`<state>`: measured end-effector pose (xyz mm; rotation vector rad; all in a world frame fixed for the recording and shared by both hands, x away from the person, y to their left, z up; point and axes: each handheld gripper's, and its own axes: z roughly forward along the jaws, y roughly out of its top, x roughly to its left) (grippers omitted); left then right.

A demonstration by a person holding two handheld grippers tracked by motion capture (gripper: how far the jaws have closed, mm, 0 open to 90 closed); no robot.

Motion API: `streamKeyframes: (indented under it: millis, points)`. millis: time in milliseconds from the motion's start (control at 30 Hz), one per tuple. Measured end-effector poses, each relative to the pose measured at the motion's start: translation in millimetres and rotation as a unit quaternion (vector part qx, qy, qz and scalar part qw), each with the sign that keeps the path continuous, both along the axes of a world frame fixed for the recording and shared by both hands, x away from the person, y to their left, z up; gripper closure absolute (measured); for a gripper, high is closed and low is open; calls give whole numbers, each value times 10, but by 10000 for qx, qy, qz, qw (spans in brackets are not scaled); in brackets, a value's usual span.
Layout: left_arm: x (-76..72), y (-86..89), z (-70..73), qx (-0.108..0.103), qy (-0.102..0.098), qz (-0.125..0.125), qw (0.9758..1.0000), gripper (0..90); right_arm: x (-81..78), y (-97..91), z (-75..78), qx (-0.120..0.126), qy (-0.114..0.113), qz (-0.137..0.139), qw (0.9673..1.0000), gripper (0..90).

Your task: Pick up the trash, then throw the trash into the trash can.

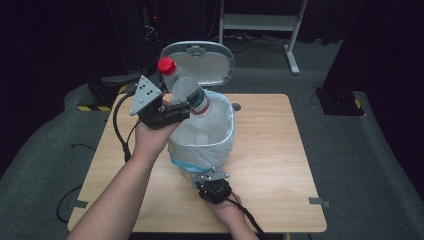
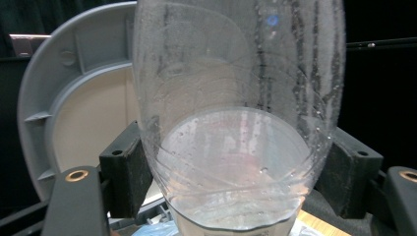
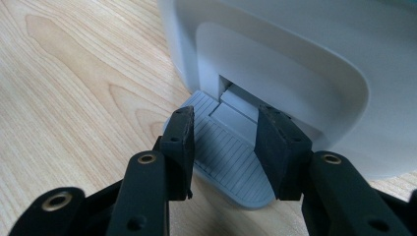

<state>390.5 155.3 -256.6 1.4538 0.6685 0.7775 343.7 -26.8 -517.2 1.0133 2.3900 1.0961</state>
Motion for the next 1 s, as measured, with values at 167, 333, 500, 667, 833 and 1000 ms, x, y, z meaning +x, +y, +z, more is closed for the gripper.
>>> streamKeyframes:
  millis: [167,333,500,667,833,1000]
  points:
    - [54,-60,-7,118,181,-99,9997,255,0,0,-1,-7,-17,-1,10000,587]
    - [128,-112,-15,308,416,-220,9984,227,2,-2,0,-7,-16,6,10000,587]
    - [105,-35,16,276,401,-78,9988,116,1,-1,0,-13,-25,8,10000,586]
    - [-5,91,53,246,216,-5,9995,144,-1,-1,0,-8,-16,7,10000,586]
    - [-81,189,48,217,119,-6,9997,151,-2,0,0,-12,-20,1,10000,586]
    - [-120,264,6,217,90,35,9997,152,-4,0,0,-7,-10,-5,10000,586]
